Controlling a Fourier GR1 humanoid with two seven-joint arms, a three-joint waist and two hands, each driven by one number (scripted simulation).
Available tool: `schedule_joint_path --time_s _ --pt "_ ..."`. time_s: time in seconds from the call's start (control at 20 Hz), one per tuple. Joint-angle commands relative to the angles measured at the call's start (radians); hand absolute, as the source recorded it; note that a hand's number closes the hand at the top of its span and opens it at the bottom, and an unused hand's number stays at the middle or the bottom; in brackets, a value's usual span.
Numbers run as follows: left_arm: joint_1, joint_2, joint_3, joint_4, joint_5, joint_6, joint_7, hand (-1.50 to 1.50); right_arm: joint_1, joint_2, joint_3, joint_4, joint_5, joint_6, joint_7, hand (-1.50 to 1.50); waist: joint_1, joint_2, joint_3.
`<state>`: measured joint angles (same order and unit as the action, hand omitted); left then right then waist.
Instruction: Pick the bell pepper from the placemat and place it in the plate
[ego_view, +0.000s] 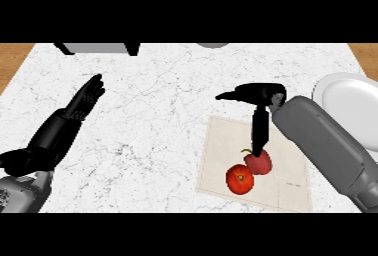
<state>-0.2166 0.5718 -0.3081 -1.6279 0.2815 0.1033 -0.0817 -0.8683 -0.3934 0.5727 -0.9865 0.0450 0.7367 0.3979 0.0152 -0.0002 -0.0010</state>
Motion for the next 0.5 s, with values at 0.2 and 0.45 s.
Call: schedule_joint_path --time_s 0.2,0.45 --pt "-0.033 -0.051 0.016 0.087 -0.032 -0.017 -0.026 0.00 -0.089 0.072 -0.047 0.109 -0.159 0.283 0.289 -1.50 -0.021 0.000 -0.001" --pt "0.026 -0.003 0.065 -0.005 -0.017 -0.060 0.004 0.00 -0.165 0.039 -0.067 0.160 -0.128 0.310 0.352 -1.50 -0.005 -0.001 0.000"
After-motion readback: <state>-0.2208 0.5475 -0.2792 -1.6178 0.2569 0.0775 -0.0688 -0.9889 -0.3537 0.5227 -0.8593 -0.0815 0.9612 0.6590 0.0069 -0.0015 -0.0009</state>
